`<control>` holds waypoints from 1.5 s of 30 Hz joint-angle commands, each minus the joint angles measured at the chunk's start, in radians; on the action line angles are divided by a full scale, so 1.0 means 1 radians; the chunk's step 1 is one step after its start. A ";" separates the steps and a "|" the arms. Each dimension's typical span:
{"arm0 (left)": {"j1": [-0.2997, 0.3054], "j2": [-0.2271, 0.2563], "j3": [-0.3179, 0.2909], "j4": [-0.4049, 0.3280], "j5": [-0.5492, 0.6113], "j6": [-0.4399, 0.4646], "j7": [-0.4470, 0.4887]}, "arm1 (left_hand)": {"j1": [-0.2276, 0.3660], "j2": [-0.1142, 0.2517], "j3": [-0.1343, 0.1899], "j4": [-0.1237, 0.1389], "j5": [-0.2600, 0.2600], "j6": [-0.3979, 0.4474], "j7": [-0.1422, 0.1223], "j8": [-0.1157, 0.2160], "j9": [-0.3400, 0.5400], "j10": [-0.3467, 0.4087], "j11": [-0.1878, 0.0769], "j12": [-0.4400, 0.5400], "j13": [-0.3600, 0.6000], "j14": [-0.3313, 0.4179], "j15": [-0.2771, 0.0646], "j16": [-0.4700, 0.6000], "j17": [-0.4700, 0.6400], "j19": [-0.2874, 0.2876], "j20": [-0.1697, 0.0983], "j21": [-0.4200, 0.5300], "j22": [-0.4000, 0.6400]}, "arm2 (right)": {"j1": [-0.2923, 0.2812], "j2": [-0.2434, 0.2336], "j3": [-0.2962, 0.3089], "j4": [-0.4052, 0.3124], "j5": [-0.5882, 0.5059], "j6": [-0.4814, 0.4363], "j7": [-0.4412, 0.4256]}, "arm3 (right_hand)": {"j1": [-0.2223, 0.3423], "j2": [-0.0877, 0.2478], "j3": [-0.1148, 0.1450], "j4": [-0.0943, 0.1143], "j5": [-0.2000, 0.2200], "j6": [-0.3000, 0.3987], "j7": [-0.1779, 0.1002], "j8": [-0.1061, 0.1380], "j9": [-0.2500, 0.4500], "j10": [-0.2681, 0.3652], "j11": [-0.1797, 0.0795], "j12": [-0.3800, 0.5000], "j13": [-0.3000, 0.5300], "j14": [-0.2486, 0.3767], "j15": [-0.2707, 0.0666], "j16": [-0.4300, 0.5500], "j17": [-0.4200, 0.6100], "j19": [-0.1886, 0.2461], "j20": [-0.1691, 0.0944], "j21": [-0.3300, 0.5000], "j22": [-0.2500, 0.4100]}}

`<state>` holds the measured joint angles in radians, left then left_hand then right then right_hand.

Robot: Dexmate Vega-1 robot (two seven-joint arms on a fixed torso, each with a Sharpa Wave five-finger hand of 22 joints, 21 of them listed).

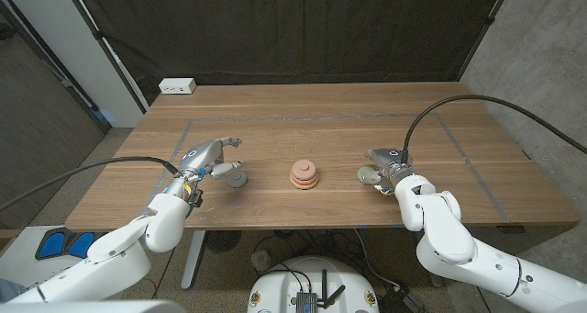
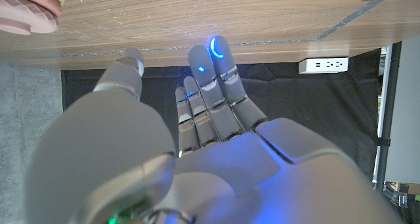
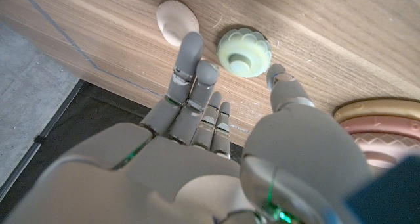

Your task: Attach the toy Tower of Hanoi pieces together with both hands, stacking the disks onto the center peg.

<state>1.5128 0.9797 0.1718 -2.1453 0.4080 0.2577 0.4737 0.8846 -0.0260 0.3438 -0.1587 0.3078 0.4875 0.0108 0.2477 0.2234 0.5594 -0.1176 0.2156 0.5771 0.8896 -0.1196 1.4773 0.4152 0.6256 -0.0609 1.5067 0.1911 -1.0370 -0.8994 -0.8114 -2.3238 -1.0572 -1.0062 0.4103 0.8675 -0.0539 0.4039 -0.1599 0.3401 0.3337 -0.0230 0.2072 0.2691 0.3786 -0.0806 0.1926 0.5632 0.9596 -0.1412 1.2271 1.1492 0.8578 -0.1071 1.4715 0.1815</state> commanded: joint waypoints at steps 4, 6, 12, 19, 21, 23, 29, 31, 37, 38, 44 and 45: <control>0.003 -0.008 -0.012 0.005 0.000 -0.022 -0.014 | -0.003 0.013 0.010 -0.002 0.010 0.013 0.001 -0.003 0.001 0.011 -0.001 0.001 0.005 0.003 -0.099 -0.003 0.003 0.005 -0.131 0.004 0.000 | -0.009 0.039 0.024 0.039 -0.026 0.023 0.052 | 0.007 0.008 -0.005 0.000 -0.002 -0.003 0.003 0.006 -0.002 0.003 0.012 0.008 -0.001 0.005 -0.077 -0.002 0.001 -0.001 -0.106 -0.003 0.003; 0.003 -0.008 -0.012 0.005 0.002 -0.023 -0.014 | -0.004 0.014 0.011 -0.001 0.011 0.014 0.001 -0.004 0.001 0.015 -0.001 0.002 0.006 0.004 -0.099 -0.003 0.004 0.006 -0.132 0.004 0.000 | -0.009 0.043 0.025 0.044 -0.029 0.024 0.057 | 0.008 0.009 -0.005 0.001 -0.002 -0.004 0.003 0.006 -0.002 0.003 0.012 0.008 -0.002 0.005 -0.077 -0.002 0.001 -0.001 -0.106 -0.003 0.003; 0.003 -0.011 -0.015 0.005 0.006 -0.027 -0.017 | -0.006 0.014 0.012 -0.001 0.012 0.017 -0.002 -0.004 0.001 0.016 -0.001 0.001 0.007 0.006 -0.099 -0.001 0.006 0.006 -0.132 0.004 0.000 | -0.012 0.051 0.031 0.055 -0.028 0.031 0.062 | 0.009 0.011 -0.006 0.001 -0.003 -0.001 0.006 0.007 -0.004 0.006 0.016 0.009 -0.003 0.007 -0.077 -0.001 0.003 -0.001 -0.106 -0.003 0.003; 0.003 -0.017 -0.016 0.007 0.008 -0.030 -0.018 | -0.008 0.015 0.014 -0.002 0.012 0.021 -0.001 -0.005 0.002 0.017 -0.001 0.000 0.008 0.003 -0.099 -0.004 0.005 0.007 -0.132 0.004 0.000 | -0.007 0.063 0.032 0.075 -0.023 0.034 0.067 | 0.011 0.013 -0.007 0.001 -0.003 -0.001 0.006 0.008 -0.004 0.008 0.018 0.010 -0.003 0.006 -0.078 -0.002 0.002 0.000 -0.106 -0.002 0.003; 0.004 -0.019 -0.018 0.008 0.008 -0.031 -0.017 | -0.008 0.015 0.015 -0.002 0.013 0.021 0.000 -0.006 0.002 0.018 -0.001 0.000 0.008 0.004 -0.099 -0.004 0.005 0.006 -0.132 0.003 0.000 | -0.003 0.066 0.030 0.080 -0.023 0.034 0.073 | 0.011 0.014 -0.009 0.001 -0.003 -0.005 0.007 0.007 -0.005 0.010 0.018 0.011 -0.003 0.007 -0.077 -0.002 0.003 0.000 -0.106 -0.002 0.003; 0.005 -0.020 -0.019 0.010 0.007 -0.032 -0.018 | -0.009 0.015 0.015 -0.002 0.013 0.022 -0.001 -0.006 0.002 0.019 -0.003 -0.001 0.008 0.003 -0.099 -0.004 0.005 0.006 -0.132 0.003 0.000 | -0.001 0.067 0.028 0.083 -0.024 0.034 0.076 | 0.013 0.015 -0.010 0.001 -0.003 -0.008 0.007 0.007 -0.006 0.011 0.018 0.012 -0.002 0.012 -0.078 0.002 0.006 0.000 -0.106 -0.002 0.003; 0.008 -0.024 -0.022 0.016 0.005 -0.038 -0.016 | -0.009 0.016 0.017 -0.002 0.014 0.025 -0.001 -0.007 0.002 0.021 -0.001 -0.001 0.008 0.004 -0.099 -0.004 0.006 0.007 -0.133 0.003 0.000 | 0.012 0.072 0.016 0.091 -0.042 0.030 0.099 | 0.013 0.019 -0.013 0.002 -0.003 -0.007 0.010 0.009 -0.009 0.013 0.020 0.013 -0.002 0.009 -0.077 -0.004 0.004 0.001 -0.106 -0.002 0.003; 0.009 -0.026 -0.023 0.018 0.005 -0.039 -0.014 | -0.010 0.017 0.018 -0.002 0.014 0.025 -0.002 -0.008 0.003 0.023 -0.003 -0.001 0.009 0.003 -0.099 -0.006 0.004 0.006 -0.131 0.003 0.000 | 0.017 0.075 0.011 0.095 -0.050 0.027 0.111 | 0.012 0.020 -0.014 0.003 -0.003 -0.006 0.008 0.010 -0.010 0.011 0.021 0.012 -0.002 0.006 -0.077 -0.008 0.001 0.001 -0.106 -0.002 0.003; 0.009 -0.029 -0.024 0.024 0.002 -0.046 -0.014 | -0.011 0.018 0.019 -0.002 0.014 0.029 -0.001 -0.007 0.003 0.024 -0.003 -0.001 0.010 0.003 -0.099 -0.006 0.005 0.005 -0.131 0.003 0.000 | 0.027 0.083 0.001 0.105 -0.071 0.027 0.140 | 0.012 0.022 -0.017 0.003 -0.003 -0.003 0.010 0.012 -0.012 0.012 0.023 0.013 -0.002 0.008 -0.078 -0.007 0.005 0.002 -0.106 -0.002 0.003; 0.009 -0.030 -0.024 0.026 0.002 -0.048 -0.013 | -0.011 0.018 0.019 -0.002 0.014 0.029 -0.002 -0.007 0.003 0.025 -0.004 -0.001 0.010 0.004 -0.099 -0.006 0.005 0.005 -0.130 0.002 0.000 | 0.029 0.085 0.000 0.106 -0.076 0.025 0.147 | 0.012 0.022 -0.017 0.003 -0.003 -0.002 0.010 0.012 -0.012 0.012 0.023 0.013 -0.002 0.009 -0.078 -0.006 0.005 0.002 -0.106 -0.002 0.003; 0.008 -0.035 -0.025 0.040 -0.009 -0.066 -0.010 | -0.013 0.019 0.021 -0.002 0.015 0.034 -0.001 -0.007 0.003 0.031 -0.004 0.001 0.011 0.005 -0.099 -0.004 0.007 0.007 -0.132 0.003 0.000 | 0.047 0.092 -0.013 0.113 -0.116 0.025 0.216 | 0.012 0.024 -0.017 0.003 -0.003 -0.003 0.010 0.012 -0.012 0.019 0.023 0.016 -0.001 0.011 -0.078 -0.006 0.007 0.003 -0.106 -0.002 0.003; 0.007 -0.036 -0.025 0.042 -0.011 -0.068 -0.009 | -0.013 0.019 0.021 -0.002 0.015 0.035 -0.002 -0.007 0.003 0.032 -0.002 0.001 0.011 0.003 -0.099 -0.006 0.006 0.007 -0.131 0.003 -0.001 | 0.051 0.094 -0.015 0.115 -0.124 0.025 0.228 | 0.012 0.025 -0.017 0.004 -0.003 -0.003 0.010 0.012 -0.012 0.019 0.022 0.016 -0.001 0.011 -0.078 -0.006 0.007 0.003 -0.106 -0.002 0.003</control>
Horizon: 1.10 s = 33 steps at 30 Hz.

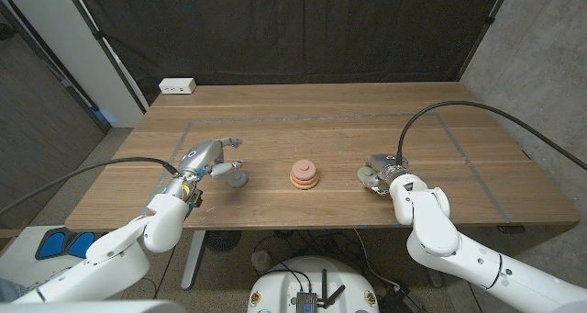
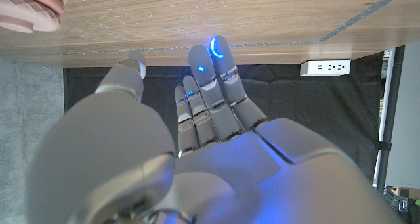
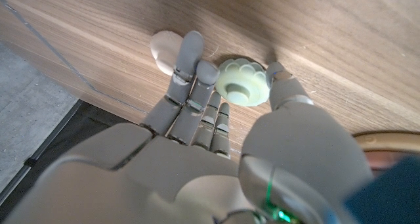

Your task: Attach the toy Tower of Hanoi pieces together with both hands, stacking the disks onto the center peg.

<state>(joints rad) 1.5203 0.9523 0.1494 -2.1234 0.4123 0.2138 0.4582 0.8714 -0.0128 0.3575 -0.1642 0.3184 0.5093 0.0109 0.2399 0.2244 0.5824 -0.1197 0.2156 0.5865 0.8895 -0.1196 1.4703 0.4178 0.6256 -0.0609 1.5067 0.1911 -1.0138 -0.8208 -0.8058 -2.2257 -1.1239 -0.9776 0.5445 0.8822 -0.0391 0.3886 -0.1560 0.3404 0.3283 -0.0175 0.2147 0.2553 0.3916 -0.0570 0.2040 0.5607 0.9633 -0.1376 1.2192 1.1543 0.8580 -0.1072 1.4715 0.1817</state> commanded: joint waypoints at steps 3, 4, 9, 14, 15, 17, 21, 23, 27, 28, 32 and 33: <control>-0.001 -0.010 -0.003 0.027 -0.019 -0.031 0.007 | 0.001 0.007 0.009 0.003 0.005 0.016 -0.002 0.001 0.003 0.010 -0.001 0.000 0.002 0.003 -0.099 0.001 0.003 0.006 -0.131 0.002 0.000 | 0.034 0.022 -0.022 0.021 -0.079 -0.003 0.130 | -0.003 0.011 -0.002 0.000 -0.003 0.003 0.005 0.005 0.001 0.006 -0.001 0.005 0.003 0.007 -0.081 0.002 0.003 0.003 -0.106 -0.002 0.003; -0.001 -0.010 -0.003 0.029 -0.020 -0.033 0.007 | 0.001 0.007 0.009 0.003 0.005 0.015 -0.002 0.001 0.003 0.010 0.000 0.000 0.002 0.003 -0.099 0.001 0.004 0.005 -0.130 0.002 0.000 | 0.036 0.025 -0.022 0.023 -0.087 -0.003 0.141 | -0.003 0.011 -0.002 0.000 -0.003 0.003 0.005 0.005 0.001 0.007 -0.001 0.005 0.003 0.007 -0.081 0.002 0.003 0.003 -0.106 -0.002 0.003; -0.002 -0.012 -0.004 0.037 -0.023 -0.040 0.011 | 0.001 0.007 0.010 0.002 0.005 0.017 -0.003 0.001 0.003 0.014 0.000 0.001 0.002 0.003 -0.099 0.001 0.004 0.008 -0.131 0.003 0.000 | 0.038 0.036 -0.015 0.030 -0.113 0.009 0.182 | -0.004 0.013 -0.002 0.001 -0.002 0.003 0.006 0.005 0.000 0.017 -0.003 0.009 0.003 0.009 -0.081 0.002 0.004 0.003 -0.106 -0.002 0.003; -0.004 -0.015 -0.002 0.045 -0.029 -0.047 0.011 | 0.000 0.007 0.011 0.002 0.006 0.020 -0.003 0.001 0.003 0.014 -0.002 0.000 0.002 0.003 -0.099 0.001 0.004 0.007 -0.131 0.003 0.000 | 0.038 0.049 -0.006 0.038 -0.135 0.026 0.217 | -0.003 0.018 -0.003 0.000 -0.001 0.004 0.008 0.006 -0.001 0.024 -0.004 0.011 0.007 0.009 -0.081 -0.001 0.005 0.005 -0.106 -0.002 0.002; -0.005 -0.015 -0.001 0.047 -0.029 -0.047 0.011 | 0.000 0.007 0.011 0.002 0.006 0.021 -0.004 0.001 0.003 0.014 -0.001 -0.001 0.002 0.003 -0.099 0.001 0.004 0.007 -0.131 0.003 0.000 | 0.038 0.052 -0.004 0.040 -0.140 0.028 0.224 | -0.003 0.018 -0.003 0.000 -0.001 0.004 0.007 0.006 -0.001 0.025 -0.004 0.011 0.007 0.010 -0.081 0.000 0.006 0.005 -0.106 -0.002 0.002; -0.007 -0.016 0.000 0.049 -0.031 -0.049 0.011 | 0.000 0.007 0.012 0.002 0.006 0.022 -0.003 0.001 0.003 0.015 -0.001 -0.001 0.002 0.003 -0.099 0.001 0.004 0.006 -0.131 0.003 0.000 | 0.035 0.057 0.002 0.041 -0.143 0.036 0.231 | -0.003 0.019 -0.003 0.000 -0.001 0.004 0.007 0.006 -0.001 0.028 -0.004 0.013 0.007 0.013 -0.082 0.002 0.008 0.006 -0.106 -0.002 0.002; -0.009 -0.016 0.003 0.053 -0.033 -0.050 0.010 | 0.000 0.008 0.012 0.002 0.006 0.022 -0.004 0.000 0.004 0.018 0.001 0.000 0.003 0.003 -0.099 0.000 0.004 0.007 -0.131 0.003 0.000 | 0.032 0.066 0.013 0.047 -0.153 0.050 0.248 | -0.003 0.020 -0.003 0.001 -0.001 0.005 0.008 0.007 -0.002 0.033 -0.004 0.014 0.008 0.014 -0.082 0.003 0.010 0.006 -0.106 -0.002 0.002; -0.010 -0.017 0.004 0.055 -0.035 -0.050 0.010 | -0.001 0.008 0.013 0.002 0.006 0.023 -0.004 0.000 0.004 0.020 0.000 0.000 0.002 0.003 -0.099 0.000 0.004 0.008 -0.131 0.003 0.000 | 0.030 0.070 0.018 0.049 -0.155 0.057 0.254 | -0.002 0.021 -0.003 0.000 -0.001 0.005 0.008 0.007 -0.002 0.036 -0.004 0.015 0.010 0.019 -0.082 0.006 0.015 0.008 -0.106 -0.002 0.002; -0.011 -0.017 0.005 0.055 -0.036 -0.048 0.011 | -0.001 0.008 0.014 0.002 0.006 0.025 -0.004 0.000 0.004 0.020 0.000 0.000 0.003 0.003 -0.099 0.000 0.005 0.008 -0.130 0.003 0.000 | 0.028 0.077 0.028 0.055 -0.158 0.071 0.266 | -0.002 0.023 -0.003 0.000 0.000 0.006 0.008 0.008 -0.003 0.046 -0.007 0.018 0.012 0.020 -0.082 0.005 0.016 0.009 -0.107 -0.002 0.002; -0.011 -0.017 0.005 0.055 -0.037 -0.048 0.011 | -0.001 0.008 0.014 0.002 0.006 0.025 -0.003 0.000 0.004 0.021 0.000 0.000 0.003 0.004 -0.099 0.001 0.005 0.008 -0.129 0.003 0.000 | 0.026 0.078 0.032 0.055 -0.156 0.076 0.265 | -0.001 0.024 -0.002 -0.001 0.000 0.006 0.009 0.008 -0.003 0.050 -0.009 0.019 0.013 0.017 -0.082 0.002 0.014 0.010 -0.107 -0.002 0.002; -0.010 -0.016 0.005 0.053 -0.036 -0.045 0.012 | -0.001 0.008 0.014 0.002 0.007 0.027 -0.004 0.000 0.004 0.022 -0.003 0.000 0.003 0.003 -0.099 0.000 0.005 0.008 -0.129 0.003 0.000 | 0.016 0.082 0.045 0.054 -0.153 0.086 0.252 | 0.000 0.030 -0.001 0.000 0.001 0.020 0.009 0.014 -0.004 0.076 -0.016 0.028 0.017 0.034 -0.082 0.015 0.028 0.017 -0.107 0.000 0.003; -0.010 -0.015 0.005 0.051 -0.036 -0.044 0.012 | -0.001 0.008 0.014 0.002 0.007 0.027 -0.005 0.000 0.004 0.023 -0.004 0.000 0.003 0.003 -0.099 0.000 0.005 0.008 -0.130 0.003 0.000 | 0.013 0.084 0.049 0.054 -0.150 0.088 0.247 | 0.001 0.031 -0.001 0.000 0.002 0.023 0.007 0.015 -0.004 0.084 -0.017 0.030 0.018 0.039 -0.082 0.019 0.034 0.020 -0.107 0.001 0.003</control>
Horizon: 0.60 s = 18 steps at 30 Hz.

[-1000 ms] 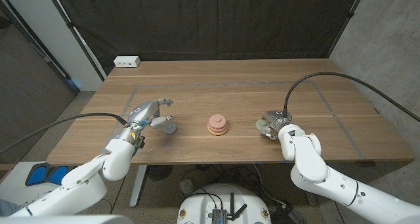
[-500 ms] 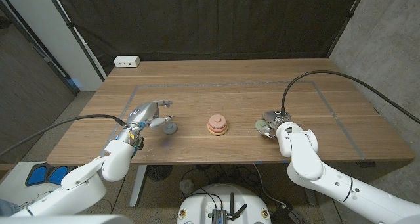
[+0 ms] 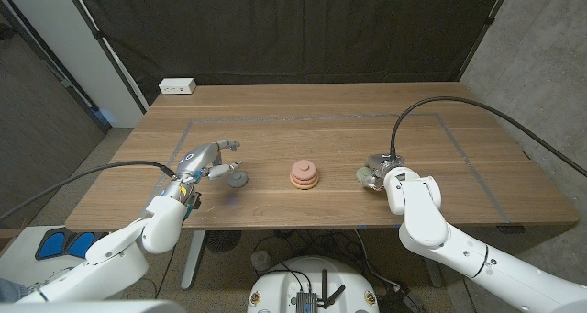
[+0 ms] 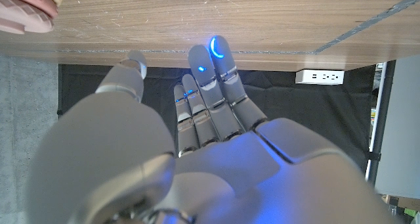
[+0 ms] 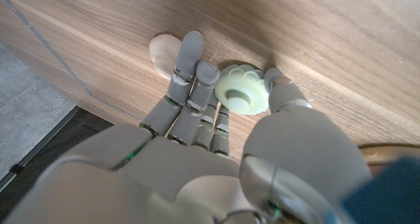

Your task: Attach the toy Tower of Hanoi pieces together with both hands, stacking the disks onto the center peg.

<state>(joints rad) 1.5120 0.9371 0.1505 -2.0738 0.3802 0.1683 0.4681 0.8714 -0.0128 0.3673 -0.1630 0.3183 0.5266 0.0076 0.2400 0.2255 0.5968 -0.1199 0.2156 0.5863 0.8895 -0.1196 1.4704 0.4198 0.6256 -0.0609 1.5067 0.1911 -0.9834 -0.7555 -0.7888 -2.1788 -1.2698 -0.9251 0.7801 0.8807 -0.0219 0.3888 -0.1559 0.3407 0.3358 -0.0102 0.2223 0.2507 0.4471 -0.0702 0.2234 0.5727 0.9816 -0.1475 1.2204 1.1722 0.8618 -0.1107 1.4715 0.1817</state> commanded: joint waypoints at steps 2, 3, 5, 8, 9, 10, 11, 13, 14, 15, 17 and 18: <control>-0.002 0.001 0.004 0.000 -0.003 0.003 0.002 | -0.002 0.009 0.005 0.000 0.007 0.012 0.001 0.001 0.003 0.010 -0.004 0.000 0.004 0.003 -0.099 0.000 0.003 0.007 -0.129 0.003 -0.001 | -0.025 0.017 0.040 0.004 0.004 0.042 -0.003 | 0.004 0.018 0.002 -0.001 0.003 0.026 -0.006 0.011 0.000 0.045 -0.011 0.016 0.008 0.029 -0.072 0.024 0.023 0.027 -0.104 0.006 0.005; -0.003 0.001 0.005 0.000 -0.003 0.003 0.002 | -0.002 0.009 0.005 0.000 0.007 0.012 0.000 0.001 0.003 0.011 -0.005 0.000 0.003 0.003 -0.099 0.000 0.003 0.008 -0.129 0.003 -0.001 | -0.029 0.018 0.044 0.004 0.008 0.043 -0.015 | 0.006 0.020 0.003 -0.002 0.004 0.033 -0.008 0.014 -0.001 0.052 -0.013 0.018 0.010 0.038 -0.072 0.031 0.030 0.035 -0.105 0.010 0.007; -0.003 0.001 0.006 -0.002 -0.002 0.006 0.001 | -0.002 0.009 0.006 0.000 0.007 0.013 0.000 0.001 0.003 0.011 -0.006 0.000 0.004 0.003 -0.099 0.000 0.004 0.008 -0.130 0.003 -0.001 | -0.038 0.019 0.053 0.002 0.018 0.046 -0.035 | 0.009 0.022 0.006 -0.003 0.005 0.053 -0.013 0.021 -0.001 0.074 -0.022 0.024 0.013 0.051 -0.072 0.042 0.039 0.047 -0.105 0.016 0.009; -0.006 0.002 0.007 -0.003 -0.001 0.008 0.000 | -0.003 0.010 0.007 0.001 0.007 0.015 -0.001 0.000 0.003 0.013 -0.007 0.001 0.005 0.003 -0.099 0.000 0.004 0.008 -0.129 0.003 -0.001 | -0.051 0.017 0.065 0.000 0.039 0.053 -0.073 | 0.014 0.026 0.011 -0.005 0.009 0.080 -0.019 0.031 -0.002 0.106 -0.027 0.033 0.018 0.075 -0.073 0.063 0.052 0.069 -0.106 0.027 0.014; -0.006 0.003 0.008 -0.004 -0.001 0.008 -0.001 | -0.003 0.010 0.007 0.001 0.007 0.016 -0.001 0.000 0.003 0.014 -0.007 0.001 0.005 0.004 -0.099 0.001 0.004 0.007 -0.129 0.003 -0.001 | -0.055 0.017 0.068 -0.001 0.045 0.055 -0.088 | 0.015 0.027 0.013 -0.006 0.010 0.093 -0.020 0.035 -0.002 0.111 -0.032 0.033 0.019 0.081 -0.073 0.068 0.054 0.073 -0.106 0.028 0.014; -0.006 0.003 0.007 -0.004 -0.001 0.008 -0.001 | -0.003 0.010 0.007 0.001 0.007 0.016 -0.001 0.000 0.003 0.016 -0.006 0.002 0.006 0.003 -0.099 0.001 0.004 0.007 -0.129 0.003 -0.001 | -0.059 0.016 0.071 -0.002 0.051 0.056 -0.100 | 0.017 0.029 0.015 -0.006 0.011 0.098 -0.022 0.037 -0.002 0.118 -0.031 0.035 0.020 0.087 -0.073 0.072 0.055 0.082 -0.107 0.034 0.018; -0.007 0.003 0.007 -0.005 -0.001 0.009 -0.001 | -0.004 0.010 0.008 0.001 0.007 0.017 -0.001 0.000 0.003 0.016 -0.007 0.001 0.006 0.001 -0.099 -0.002 0.002 0.007 -0.129 0.003 -0.001 | -0.063 0.015 0.075 -0.004 0.059 0.058 -0.114 | 0.018 0.030 0.016 -0.006 0.011 0.104 -0.023 0.039 -0.002 0.125 -0.036 0.037 0.021 0.092 -0.073 0.077 0.056 0.085 -0.107 0.035 0.018; -0.007 0.003 0.007 -0.006 -0.001 0.010 -0.001 | -0.004 0.011 0.008 0.001 0.008 0.018 -0.002 0.000 0.003 0.018 -0.007 0.001 0.005 0.002 -0.099 -0.001 0.003 0.007 -0.129 0.003 -0.001 | -0.070 0.013 0.082 -0.006 0.077 0.063 -0.140 | 0.023 0.033 0.022 -0.007 0.014 0.125 -0.025 0.045 -0.003 0.148 -0.039 0.042 0.024 0.112 -0.073 0.094 0.058 0.101 -0.108 0.042 0.020; -0.007 0.003 0.007 -0.006 -0.001 0.011 -0.001 | -0.004 0.011 0.008 0.001 0.008 0.020 -0.001 0.000 0.003 0.018 -0.008 0.001 0.006 0.004 -0.099 0.001 0.005 0.008 -0.130 0.003 -0.001 | -0.073 0.011 0.085 -0.008 0.087 0.066 -0.153 | 0.024 0.035 0.025 -0.008 0.015 0.133 -0.025 0.048 -0.003 0.156 -0.041 0.044 0.026 0.117 -0.073 0.099 0.058 0.107 -0.108 0.044 0.021; -0.007 0.003 0.007 -0.007 -0.001 0.012 0.000 | -0.005 0.011 0.009 0.001 0.008 0.020 -0.003 0.000 0.004 0.020 -0.006 0.002 0.006 0.004 -0.099 0.001 0.005 0.007 -0.130 0.003 -0.001 | -0.076 0.009 0.089 -0.010 0.099 0.070 -0.168 | 0.026 0.036 0.027 -0.008 0.016 0.140 -0.026 0.050 -0.003 0.164 -0.038 0.046 0.026 0.122 -0.073 0.103 0.058 0.109 -0.108 0.044 0.020; -0.007 0.003 0.007 -0.007 -0.001 0.013 0.001 | -0.005 0.011 0.009 0.001 0.008 0.021 -0.003 0.000 0.004 0.019 -0.008 0.001 0.006 0.004 -0.099 0.001 0.005 0.008 -0.130 0.003 -0.001 | -0.085 0.005 0.108 -0.018 0.146 0.080 -0.194 | 0.032 0.042 0.033 -0.009 0.019 0.144 -0.021 0.050 -0.003 0.172 -0.032 0.046 0.024 0.130 -0.073 0.110 0.059 0.119 -0.109 0.049 0.024; -0.006 0.003 0.006 -0.008 0.000 0.013 0.002 | -0.005 0.011 0.009 0.001 0.008 0.021 -0.003 0.000 0.004 0.019 -0.007 0.001 0.006 0.004 -0.099 0.001 0.005 0.008 -0.130 0.003 -0.001 | -0.088 0.003 0.114 -0.020 0.165 0.083 -0.208 | 0.039 0.047 0.038 -0.010 0.021 0.150 -0.016 0.052 -0.003 0.184 -0.025 0.048 0.025 0.139 -0.073 0.118 0.059 0.124 -0.110 0.049 0.023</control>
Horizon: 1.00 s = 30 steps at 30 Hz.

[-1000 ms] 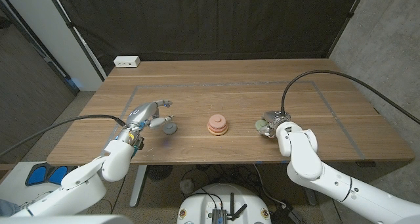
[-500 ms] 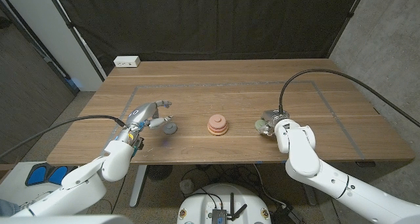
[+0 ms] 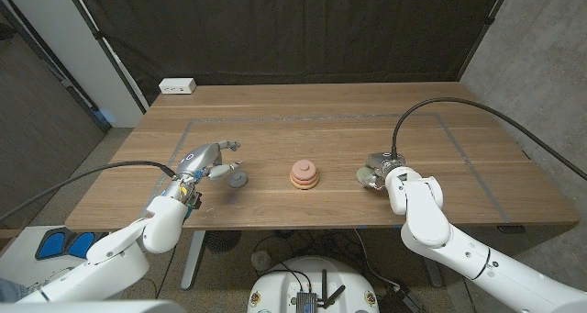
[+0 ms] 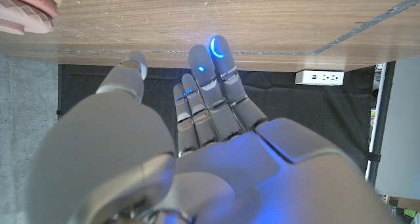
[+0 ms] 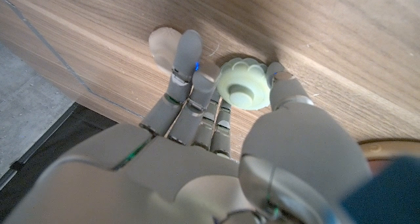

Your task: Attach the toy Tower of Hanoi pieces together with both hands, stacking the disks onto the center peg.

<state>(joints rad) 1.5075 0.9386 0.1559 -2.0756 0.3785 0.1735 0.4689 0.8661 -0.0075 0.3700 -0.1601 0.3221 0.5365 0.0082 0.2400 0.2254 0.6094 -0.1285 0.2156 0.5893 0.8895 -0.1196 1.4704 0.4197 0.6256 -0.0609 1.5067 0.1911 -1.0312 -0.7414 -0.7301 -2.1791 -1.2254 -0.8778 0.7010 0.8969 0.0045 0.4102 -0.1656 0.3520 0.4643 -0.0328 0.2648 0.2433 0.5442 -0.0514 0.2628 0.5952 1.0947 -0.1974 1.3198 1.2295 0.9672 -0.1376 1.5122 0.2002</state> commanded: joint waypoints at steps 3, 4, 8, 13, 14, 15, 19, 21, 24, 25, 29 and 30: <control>0.000 0.000 0.000 -0.008 0.001 0.010 0.003 | 0.000 0.006 0.007 -0.002 0.004 0.012 -0.004 0.000 0.004 0.009 0.003 0.001 0.003 0.003 -0.099 0.000 0.006 0.008 -0.130 0.003 -0.001 | -0.038 -0.018 0.055 -0.023 0.147 0.031 -0.148 | 0.035 0.029 0.028 -0.003 0.014 0.040 0.012 0.015 0.004 0.102 -0.038 0.009 0.003 0.045 -0.024 0.036 0.003 0.039 -0.083 0.015 0.008; 0.001 0.000 -0.001 -0.008 0.001 0.010 0.003 | 0.000 0.006 0.007 -0.002 0.004 0.013 -0.004 0.000 0.004 0.009 0.001 0.000 0.002 0.003 -0.099 0.000 0.006 0.008 -0.130 0.003 -0.001 | -0.037 -0.021 0.054 -0.025 0.155 0.029 -0.152 | 0.037 0.030 0.029 -0.004 0.015 0.042 0.013 0.015 0.004 0.103 -0.038 0.008 0.003 0.048 -0.024 0.038 0.003 0.041 -0.084 0.016 0.009; 0.002 -0.002 -0.002 -0.011 0.000 0.014 0.004 | -0.001 0.006 0.008 -0.003 0.005 0.014 -0.005 -0.001 0.004 0.009 0.001 -0.001 0.002 0.002 -0.099 -0.002 0.004 0.008 -0.130 0.003 -0.001 | -0.031 -0.035 0.047 -0.033 0.176 0.022 -0.174 | 0.041 0.033 0.033 -0.004 0.017 0.049 0.016 0.017 0.004 0.105 -0.034 0.007 0.004 0.056 -0.024 0.045 0.003 0.047 -0.084 0.015 0.008; 0.006 -0.003 -0.005 -0.014 0.000 0.015 0.008 | -0.001 0.006 0.010 -0.003 0.005 0.015 -0.003 -0.002 0.005 0.009 -0.001 -0.001 0.003 0.002 -0.099 -0.001 0.004 0.008 -0.130 0.003 -0.001 | -0.022 -0.050 0.034 -0.046 0.190 0.011 -0.197 | 0.043 0.033 0.037 -0.004 0.018 0.057 0.018 0.020 0.003 0.110 -0.036 0.007 0.004 0.062 -0.023 0.051 0.003 0.055 -0.083 0.018 0.010; 0.008 -0.004 -0.006 -0.015 0.000 0.015 0.009 | -0.001 0.006 0.010 -0.003 0.005 0.015 -0.005 -0.002 0.005 0.009 0.000 -0.002 0.003 0.004 -0.099 0.001 0.007 0.008 -0.130 0.003 -0.001 | -0.020 -0.052 0.031 -0.049 0.191 0.007 -0.198 | 0.043 0.033 0.037 -0.003 0.019 0.060 0.017 0.020 0.003 0.112 -0.036 0.006 0.004 0.064 -0.023 0.053 0.003 0.058 -0.083 0.020 0.011; 0.010 -0.005 -0.007 -0.014 -0.001 0.015 0.011 | -0.001 0.006 0.010 -0.003 0.005 0.016 -0.005 -0.002 0.005 0.009 0.000 -0.002 0.003 0.002 -0.099 -0.001 0.004 0.008 -0.129 0.003 -0.001 | -0.017 -0.056 0.028 -0.052 0.192 0.006 -0.199 | 0.043 0.033 0.038 -0.003 0.019 0.061 0.016 0.021 0.003 0.115 -0.035 0.007 0.004 0.065 -0.023 0.054 0.003 0.058 -0.083 0.019 0.011; 0.013 -0.008 -0.009 -0.010 -0.005 0.009 0.015 | -0.001 0.006 0.012 -0.004 0.005 0.016 -0.003 -0.004 0.005 0.014 0.004 -0.002 0.003 0.005 -0.099 0.001 0.007 0.008 -0.129 0.003 0.000 | -0.005 -0.064 0.014 -0.062 0.188 -0.009 -0.195 | 0.043 0.032 0.040 -0.003 0.020 0.064 0.016 0.021 0.003 0.121 -0.034 0.008 0.005 0.068 -0.023 0.058 0.003 0.061 -0.083 0.018 0.010; 0.013 -0.009 -0.009 -0.007 -0.007 0.006 0.015 | -0.001 0.006 0.013 -0.004 0.006 0.017 -0.004 -0.004 0.005 0.015 0.003 -0.002 0.004 0.003 -0.099 -0.001 0.005 0.008 -0.130 0.003 -0.001 | 0.000 -0.067 0.008 -0.068 0.187 -0.015 -0.191 | 0.044 0.032 0.040 -0.003 0.020 0.065 0.016 0.021 0.003 0.122 -0.035 0.008 0.005 0.070 -0.023 0.060 0.003 0.062 -0.083 0.018 0.010; 0.011 -0.008 -0.007 -0.005 -0.007 0.002 0.014 | -0.002 0.006 0.014 -0.004 0.006 0.018 -0.004 -0.005 0.005 0.014 0.003 -0.003 0.005 0.003 -0.099 -0.001 0.005 0.007 -0.129 0.003 0.000 | 0.006 -0.071 0.000 -0.075 0.183 -0.025 -0.186 | 0.044 0.032 0.042 -0.002 0.021 0.067 0.016 0.021 0.003 0.124 -0.034 0.007 0.006 0.072 -0.023 0.063 0.003 0.064 -0.084 0.018 0.010; 0.009 -0.008 -0.007 -0.004 -0.007 0.001 0.013 | -0.002 0.006 0.014 -0.004 0.006 0.017 -0.004 -0.005 0.005 0.013 0.002 -0.003 0.005 0.004 -0.099 -0.001 0.005 0.008 -0.130 0.003 0.000 | 0.007 -0.074 -0.002 -0.078 0.185 -0.026 -0.185 | 0.044 0.033 0.043 -0.002 0.021 0.069 0.017 0.022 0.003 0.125 -0.035 0.007 0.006 0.073 -0.023 0.064 0.003 0.065 -0.084 0.018 0.010; 0.006 -0.007 -0.005 -0.001 -0.008 -0.003 0.010 | -0.003 0.005 0.015 -0.004 0.006 0.019 -0.004 -0.006 0.006 0.016 0.000 -0.003 0.007 0.005 -0.099 0.001 0.008 0.008 -0.129 0.004 0.000 | 0.010 -0.081 -0.006 -0.091 0.186 -0.034 -0.182 | 0.044 0.033 0.045 -0.001 0.022 0.071 0.018 0.022 0.003 0.128 -0.035 0.007 0.008 0.076 -0.023 0.068 0.003 0.068 -0.084 0.018 0.010; 0.005 -0.007 -0.004 0.000 -0.009 -0.004 0.009 | -0.003 0.005 0.015 -0.004 0.006 0.019 -0.004 -0.006 0.006 0.018 0.003 -0.002 0.007 0.004 -0.099 0.000 0.007 0.008 -0.130 0.004 0.000 | 0.011 -0.082 -0.007 -0.094 0.186 -0.036 -0.181 | 0.044 0.033 0.046 -0.001 0.022 0.071 0.018 0.022 0.003 0.128 -0.036 0.007 0.009 0.077 -0.023 0.069 0.003 0.070 -0.084 0.018 0.011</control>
<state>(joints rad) 1.5160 0.9327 0.1507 -2.0842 0.3739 0.1812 0.4798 0.8662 -0.0076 0.3770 -0.1672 0.3220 0.5452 0.0073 0.2360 0.2253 0.6184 -0.1269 0.2156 0.5910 0.8895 -0.1196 1.4704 0.4248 0.6256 -0.0609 1.5067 0.1911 -1.0353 -0.8034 -0.7189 -2.2431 -1.0466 -0.8902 0.5215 0.9063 0.0138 0.4377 -0.1793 0.3666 0.5133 -0.0055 0.2826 0.2441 0.5884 -0.0074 0.2668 0.5971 1.1619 -0.2215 1.3813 1.2293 1.0265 -0.1680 1.5266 0.2071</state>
